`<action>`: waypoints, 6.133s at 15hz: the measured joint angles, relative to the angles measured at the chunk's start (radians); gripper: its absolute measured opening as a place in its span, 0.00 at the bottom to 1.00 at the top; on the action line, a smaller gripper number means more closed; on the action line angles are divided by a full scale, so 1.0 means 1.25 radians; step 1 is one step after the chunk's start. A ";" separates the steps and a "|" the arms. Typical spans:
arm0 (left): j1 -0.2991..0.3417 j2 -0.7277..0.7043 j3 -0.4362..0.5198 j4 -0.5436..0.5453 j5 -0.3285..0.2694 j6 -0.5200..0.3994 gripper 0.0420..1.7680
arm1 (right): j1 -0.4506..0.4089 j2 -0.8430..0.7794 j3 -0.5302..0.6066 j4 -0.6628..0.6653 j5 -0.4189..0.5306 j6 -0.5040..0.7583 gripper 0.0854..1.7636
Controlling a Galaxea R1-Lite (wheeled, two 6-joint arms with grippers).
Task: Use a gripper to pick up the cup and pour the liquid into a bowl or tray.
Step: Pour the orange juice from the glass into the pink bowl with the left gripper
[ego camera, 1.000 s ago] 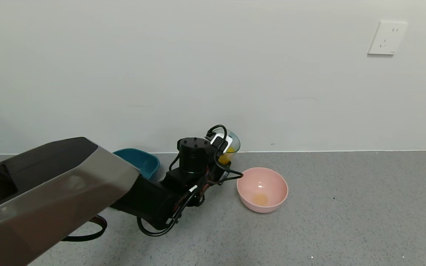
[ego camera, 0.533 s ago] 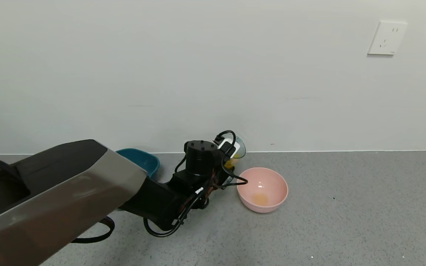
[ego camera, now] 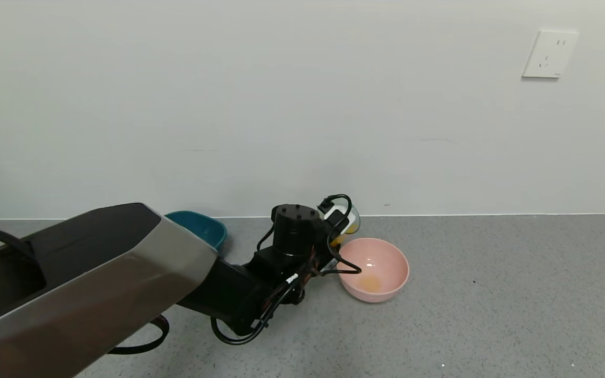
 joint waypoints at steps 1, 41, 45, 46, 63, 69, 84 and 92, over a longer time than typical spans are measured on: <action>-0.003 0.001 0.001 0.000 0.002 0.010 0.71 | 0.000 0.000 0.000 0.000 0.000 0.000 0.97; -0.051 0.003 -0.021 0.017 0.183 0.425 0.70 | 0.000 0.000 0.000 0.000 0.000 0.000 0.97; -0.053 0.003 -0.034 0.020 0.199 0.459 0.70 | 0.000 0.000 0.000 0.000 0.000 0.000 0.97; -0.054 0.003 -0.034 0.020 0.202 0.462 0.70 | 0.000 0.000 0.000 0.000 0.000 0.000 0.97; -0.078 -0.011 -0.051 0.023 0.236 0.591 0.70 | 0.000 0.000 0.000 0.000 0.000 0.000 0.97; -0.086 -0.019 -0.076 0.025 0.235 0.698 0.70 | 0.000 0.000 0.000 0.000 0.000 0.000 0.97; -0.101 -0.019 -0.115 0.021 0.235 0.892 0.70 | 0.000 0.000 0.000 0.000 0.000 0.000 0.97; -0.110 -0.015 -0.131 0.019 0.235 0.972 0.70 | 0.000 0.000 0.000 0.000 0.000 0.000 0.97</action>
